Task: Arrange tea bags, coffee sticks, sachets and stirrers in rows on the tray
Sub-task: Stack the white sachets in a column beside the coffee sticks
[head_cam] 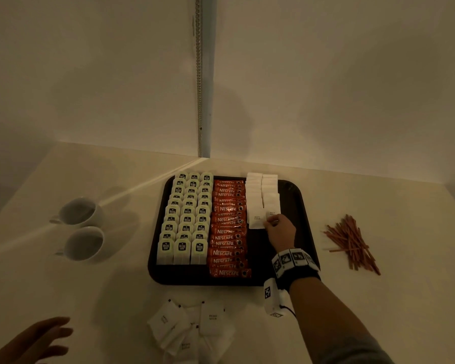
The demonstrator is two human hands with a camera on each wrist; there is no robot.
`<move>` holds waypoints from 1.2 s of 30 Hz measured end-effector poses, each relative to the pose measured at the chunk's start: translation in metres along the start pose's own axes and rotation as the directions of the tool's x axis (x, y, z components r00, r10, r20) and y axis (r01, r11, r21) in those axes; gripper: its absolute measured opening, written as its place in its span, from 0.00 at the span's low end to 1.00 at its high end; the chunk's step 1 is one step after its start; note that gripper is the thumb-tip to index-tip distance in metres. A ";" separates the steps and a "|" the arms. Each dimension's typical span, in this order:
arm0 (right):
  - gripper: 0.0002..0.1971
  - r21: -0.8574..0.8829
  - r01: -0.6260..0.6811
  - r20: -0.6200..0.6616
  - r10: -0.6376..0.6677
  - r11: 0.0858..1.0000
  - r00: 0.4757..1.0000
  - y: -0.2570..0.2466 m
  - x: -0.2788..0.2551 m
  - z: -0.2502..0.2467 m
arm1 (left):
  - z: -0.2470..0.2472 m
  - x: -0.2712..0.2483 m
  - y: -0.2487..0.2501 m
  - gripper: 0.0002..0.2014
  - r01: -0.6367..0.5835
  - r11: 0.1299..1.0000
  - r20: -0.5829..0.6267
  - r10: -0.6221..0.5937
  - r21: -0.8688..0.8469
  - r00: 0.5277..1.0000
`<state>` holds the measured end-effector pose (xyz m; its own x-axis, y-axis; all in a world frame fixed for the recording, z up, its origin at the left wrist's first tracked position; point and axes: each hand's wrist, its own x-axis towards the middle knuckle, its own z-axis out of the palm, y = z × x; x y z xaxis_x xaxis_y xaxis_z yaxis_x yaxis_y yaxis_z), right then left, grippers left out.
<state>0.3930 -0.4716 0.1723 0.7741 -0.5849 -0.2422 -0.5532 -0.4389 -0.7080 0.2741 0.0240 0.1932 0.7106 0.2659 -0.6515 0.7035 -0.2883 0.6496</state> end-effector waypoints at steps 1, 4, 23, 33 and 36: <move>0.07 -0.001 0.004 -0.010 -0.004 1.000 1.000 -0.001 -0.001 0.001 | -0.001 0.002 -0.003 0.09 0.025 1.000 0.003 -0.025 -0.010 1.000; 0.08 0.012 0.004 -0.032 -0.004 1.000 0.999 -0.004 -0.003 0.000 | -0.004 0.002 -0.012 0.10 0.030 0.999 -0.008 -0.030 -0.024 1.000; 0.63 -0.350 0.848 0.887 -0.152 0.398 0.437 -0.001 -0.199 0.011 | -0.017 -0.054 -0.068 0.10 -0.081 0.987 -0.036 0.076 -0.137 0.996; 0.41 -0.439 0.682 0.762 -0.160 0.585 0.627 0.011 -0.206 0.018 | -0.024 -0.054 -0.085 0.10 -0.091 0.984 0.022 0.095 -0.153 0.995; 0.46 -0.420 0.629 0.738 -0.158 0.654 0.656 0.012 -0.209 0.017 | -0.022 -0.055 -0.081 0.10 -0.114 0.980 0.021 0.119 -0.161 0.993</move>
<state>0.2303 -0.3433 0.2035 0.8228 0.1887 -0.5361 -0.0039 -0.9414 -0.3373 0.1782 0.0527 0.1851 0.7886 0.2103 -0.5778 0.6112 -0.1653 0.7740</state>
